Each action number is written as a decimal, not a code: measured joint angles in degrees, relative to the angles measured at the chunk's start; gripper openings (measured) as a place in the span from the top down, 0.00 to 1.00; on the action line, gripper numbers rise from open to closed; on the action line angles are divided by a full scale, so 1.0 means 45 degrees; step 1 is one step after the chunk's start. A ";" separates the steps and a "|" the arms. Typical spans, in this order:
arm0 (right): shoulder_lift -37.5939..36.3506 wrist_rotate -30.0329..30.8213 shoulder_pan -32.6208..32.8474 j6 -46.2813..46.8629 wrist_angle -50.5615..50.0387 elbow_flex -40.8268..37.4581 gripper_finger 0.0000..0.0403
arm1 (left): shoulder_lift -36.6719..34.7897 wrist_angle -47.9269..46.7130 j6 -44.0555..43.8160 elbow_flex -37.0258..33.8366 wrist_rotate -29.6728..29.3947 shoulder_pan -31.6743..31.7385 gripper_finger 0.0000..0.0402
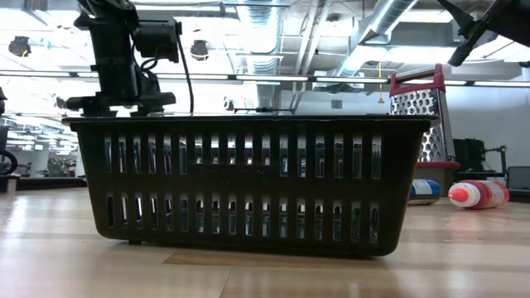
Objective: Pick & Place Food Item
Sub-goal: Put the left blue food coloring bottle into the transparent bin, then put the bottom blue food coloring bottle into the transparent bin
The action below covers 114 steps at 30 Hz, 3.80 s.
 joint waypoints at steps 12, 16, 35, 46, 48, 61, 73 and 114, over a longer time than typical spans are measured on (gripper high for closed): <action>0.0000 0.0276 -0.0019 -0.0025 -0.0005 0.0000 0.67 | -0.0001 0.0304 0.0265 -0.0157 -0.0243 0.0538 0.43; 0.0000 0.0279 -0.0019 -0.0052 -0.0005 0.0000 0.67 | 0.0000 0.0299 0.0264 -0.0157 -0.0215 0.0538 0.53; -0.0001 0.0333 -0.0021 0.0014 -0.0002 0.0000 0.67 | -0.1819 0.0520 0.1423 0.0739 -0.0157 0.0275 0.72; -0.0002 0.0386 -0.0024 -0.0057 -0.0007 0.0000 0.67 | -0.1857 0.4882 0.5729 0.3345 0.1755 -0.1185 0.72; -0.0005 0.0401 -0.0025 -0.0068 -0.0010 0.0000 0.67 | -0.0810 0.4666 0.6288 0.4079 0.1696 -0.1440 0.72; -0.0005 0.0308 -0.0019 -0.0083 -0.0008 0.0000 0.67 | 0.4769 0.0312 0.6995 0.7422 -0.1263 -0.1460 0.71; -0.0005 0.0279 -0.0019 -0.0090 -0.0095 0.0000 0.67 | 0.5304 0.0046 0.3934 0.6933 -0.1163 -0.1099 0.70; -0.0001 0.0265 -0.0020 -0.0083 -0.0270 0.0000 0.67 | 0.5299 0.3638 0.2277 0.4414 -0.1250 -0.0992 0.62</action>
